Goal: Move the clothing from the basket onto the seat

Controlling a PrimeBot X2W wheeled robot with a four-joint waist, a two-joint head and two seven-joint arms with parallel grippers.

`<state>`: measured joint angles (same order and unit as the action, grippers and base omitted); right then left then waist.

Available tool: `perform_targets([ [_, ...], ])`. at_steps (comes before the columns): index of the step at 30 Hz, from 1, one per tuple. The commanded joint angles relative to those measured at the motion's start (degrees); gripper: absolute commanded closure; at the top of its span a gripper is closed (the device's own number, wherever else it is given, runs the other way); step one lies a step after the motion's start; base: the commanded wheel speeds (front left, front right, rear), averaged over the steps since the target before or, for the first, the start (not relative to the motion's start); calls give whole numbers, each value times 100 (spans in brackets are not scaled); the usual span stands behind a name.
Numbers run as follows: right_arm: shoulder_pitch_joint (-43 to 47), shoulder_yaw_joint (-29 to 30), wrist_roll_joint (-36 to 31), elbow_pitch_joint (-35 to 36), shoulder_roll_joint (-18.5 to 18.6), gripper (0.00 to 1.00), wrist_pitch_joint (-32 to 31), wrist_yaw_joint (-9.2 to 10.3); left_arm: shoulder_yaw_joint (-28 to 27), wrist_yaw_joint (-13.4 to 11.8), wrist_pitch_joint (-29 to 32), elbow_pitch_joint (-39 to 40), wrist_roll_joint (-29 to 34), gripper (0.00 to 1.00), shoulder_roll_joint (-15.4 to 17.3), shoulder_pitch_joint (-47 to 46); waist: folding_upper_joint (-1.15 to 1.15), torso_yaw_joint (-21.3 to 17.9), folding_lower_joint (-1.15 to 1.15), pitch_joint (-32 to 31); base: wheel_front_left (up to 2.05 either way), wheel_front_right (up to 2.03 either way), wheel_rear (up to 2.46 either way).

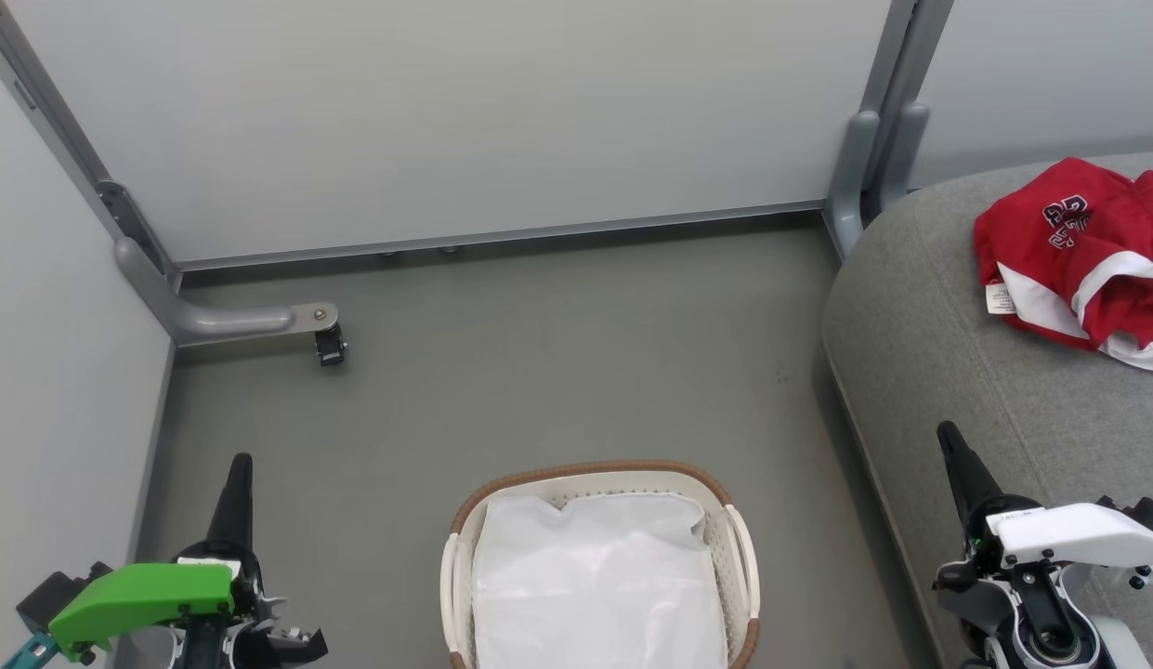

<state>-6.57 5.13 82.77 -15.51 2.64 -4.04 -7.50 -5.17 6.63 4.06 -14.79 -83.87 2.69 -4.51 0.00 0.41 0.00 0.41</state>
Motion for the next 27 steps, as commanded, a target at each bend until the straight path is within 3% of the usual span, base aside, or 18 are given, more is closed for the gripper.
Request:
perform_targets([
  [1,28,35,137,53,33,100,-51,1,-24,50,43,52,-138,100,30,-127,0,-2,0,-2,0,0,0],
  [27,66,153,975,169,39,100,-269,2,-151,101,270,80,-867,100,34,-200,0,-41,0,-24,0,0,0],
])
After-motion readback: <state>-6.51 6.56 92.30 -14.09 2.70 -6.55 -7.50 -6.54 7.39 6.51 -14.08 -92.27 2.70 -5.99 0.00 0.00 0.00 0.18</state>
